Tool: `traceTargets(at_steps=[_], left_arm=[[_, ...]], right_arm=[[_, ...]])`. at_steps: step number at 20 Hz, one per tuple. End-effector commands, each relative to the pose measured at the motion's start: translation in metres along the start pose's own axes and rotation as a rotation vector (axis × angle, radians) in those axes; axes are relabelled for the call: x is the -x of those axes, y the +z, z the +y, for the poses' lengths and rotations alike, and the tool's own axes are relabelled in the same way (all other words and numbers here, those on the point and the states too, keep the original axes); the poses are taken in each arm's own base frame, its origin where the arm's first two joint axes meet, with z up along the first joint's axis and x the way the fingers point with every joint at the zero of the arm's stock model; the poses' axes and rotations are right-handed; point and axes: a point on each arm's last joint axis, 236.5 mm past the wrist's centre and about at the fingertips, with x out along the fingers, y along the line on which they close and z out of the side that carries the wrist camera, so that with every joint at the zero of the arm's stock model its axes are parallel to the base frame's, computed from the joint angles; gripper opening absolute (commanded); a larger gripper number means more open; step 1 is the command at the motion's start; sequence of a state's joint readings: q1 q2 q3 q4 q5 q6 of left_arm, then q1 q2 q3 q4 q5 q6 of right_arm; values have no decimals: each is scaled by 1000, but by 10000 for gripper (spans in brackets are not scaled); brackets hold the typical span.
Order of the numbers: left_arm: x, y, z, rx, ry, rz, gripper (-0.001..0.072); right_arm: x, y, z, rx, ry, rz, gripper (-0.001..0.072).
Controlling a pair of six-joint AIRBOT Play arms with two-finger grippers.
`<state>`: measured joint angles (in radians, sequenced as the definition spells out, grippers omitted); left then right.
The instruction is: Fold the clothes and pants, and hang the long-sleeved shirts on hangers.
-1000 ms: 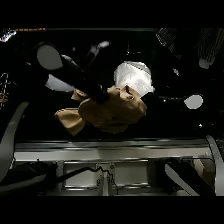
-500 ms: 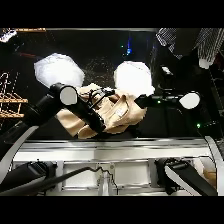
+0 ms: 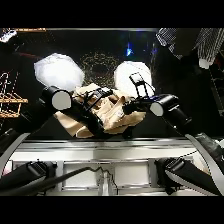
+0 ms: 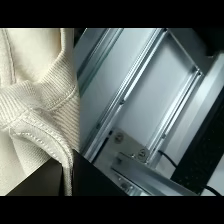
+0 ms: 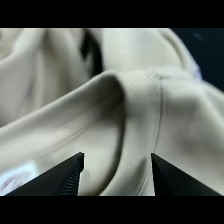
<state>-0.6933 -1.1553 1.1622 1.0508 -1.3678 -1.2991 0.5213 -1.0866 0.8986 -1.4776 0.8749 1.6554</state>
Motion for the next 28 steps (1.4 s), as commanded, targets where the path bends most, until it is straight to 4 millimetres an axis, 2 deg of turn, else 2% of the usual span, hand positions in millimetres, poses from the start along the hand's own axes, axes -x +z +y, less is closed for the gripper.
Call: traceTargets(at_steps=[1, 3, 4, 7, 9, 12, 14, 16, 17, 18, 19, 20, 21, 23, 24, 25, 26, 27, 28], left_arm=[[10, 2, -9, -4, -9, -34, 15], [13, 2, -10, -9, -8, -43, 15], [13, 3, -11, -10, -7, -45, 15], [14, 5, -9, -11, 0, -55, 15], [14, 10, -6, -13, 12, -76, 15], [15, 19, 12, -27, 91, -114, 16], [22, 32, 34, -42, 181, -166, 15], [52, 56, 55, -38, 270, -267, 15], [80, 76, 58, -26, 303, -362, 15], [115, 99, 56, -22, 325, -481, 15], [162, 126, 44, -37, 344, -641, 15], [212, 149, 25, -72, 349, -808, 14], [269, 167, -4, -131, 352, -988, 15], [367, 176, -63, -295, 375, -1271, 15], [403, 172, -88, -356, 385, -1372, 16], [432, 166, -105, -402, 402, -1445, 16], [451, 160, -118, -433, 417, -1493, 16], [459, 157, -124, -445, 421, -1510, 16], [458, 157, -124, -451, 426, -1505, 16]], right_arm=[[-16, 4, -24, 11, -155, 38, 447], [-20, -2, -42, 22, -233, 85, 424], [-22, -6, -47, 25, -250, 103, 387], [-23, -9, -49, 8, -255, 115, 208], [-21, -11, -49, 4, -253, 122, 30], [-4, -6, -46, -4, -245, 93, 33], [24, 15, -41, -7, -228, -4, 32], [78, 65, -31, -4, -199, -205, 32], [113, 96, -24, -2, -179, -333, 32], [157, 130, -17, 5, -160, -483, 32], [200, 158, -9, 12, -140, -620, 32], [242, 182, -3, 20, -129, -741, 32], [287, 202, 1, 30, -126, -857, 32], [372, 231, 2, 51, -150, -1076, 32], [413, 239, -2, 38, -155, -1172, 32], [448, 242, -7, 22, -166, -1247, 32], [481, 243, -11, 10, -177, -1316, 32], [506, 242, -13, 6, -186, -1366, 32], [526, 240, -14, -1, -190, -1406, 32]])
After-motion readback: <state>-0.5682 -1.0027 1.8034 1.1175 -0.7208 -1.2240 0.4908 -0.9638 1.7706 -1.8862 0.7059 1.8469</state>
